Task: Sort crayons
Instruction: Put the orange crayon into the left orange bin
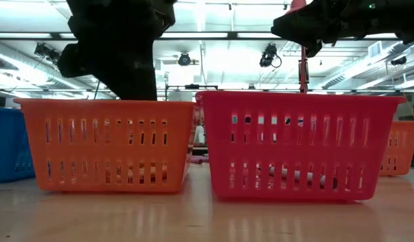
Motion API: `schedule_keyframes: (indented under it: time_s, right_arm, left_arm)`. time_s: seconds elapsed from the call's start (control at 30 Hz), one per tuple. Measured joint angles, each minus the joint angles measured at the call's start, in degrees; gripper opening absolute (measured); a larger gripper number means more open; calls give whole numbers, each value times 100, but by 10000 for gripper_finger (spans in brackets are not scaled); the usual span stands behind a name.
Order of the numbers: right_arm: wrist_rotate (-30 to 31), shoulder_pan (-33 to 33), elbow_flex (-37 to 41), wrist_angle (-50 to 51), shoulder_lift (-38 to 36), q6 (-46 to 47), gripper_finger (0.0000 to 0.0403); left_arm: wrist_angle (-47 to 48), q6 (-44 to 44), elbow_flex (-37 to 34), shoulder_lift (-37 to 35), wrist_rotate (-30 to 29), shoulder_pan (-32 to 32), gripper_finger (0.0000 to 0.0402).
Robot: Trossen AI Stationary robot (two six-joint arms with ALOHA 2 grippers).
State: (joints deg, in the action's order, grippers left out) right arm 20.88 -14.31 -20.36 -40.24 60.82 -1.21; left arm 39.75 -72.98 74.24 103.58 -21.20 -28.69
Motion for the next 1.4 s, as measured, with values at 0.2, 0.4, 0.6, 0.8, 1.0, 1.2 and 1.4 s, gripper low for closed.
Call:
schedule_keyframes:
  time_s: [0.2,0.4,0.6,0.8,1.0,1.2,1.4]
  right_arm:
    - [0,0,0,1,0,0,110]
    - [0,0,0,1,0,0,110]
    - [-2,0,0,1,0,1,110]
    - [-88,0,0,3,0,0,110]
    - [-105,0,0,5,0,-13,110]
    - [-105,0,0,7,0,-21,110]
    - [-105,0,0,7,0,-26,110]
  left_arm:
    - [591,507,1,-451,85,63,149]
    - [2209,377,0,-903,-320,271,142]
    - [2487,856,-351,-1108,-227,794,141]
    - [2350,1539,-971,-1118,83,1503,141]
    - [1590,2364,-1550,-1115,442,2256,141]
    - [804,2912,-2097,-1115,940,2867,141]
    - [681,3037,-2542,-1115,979,3157,141]
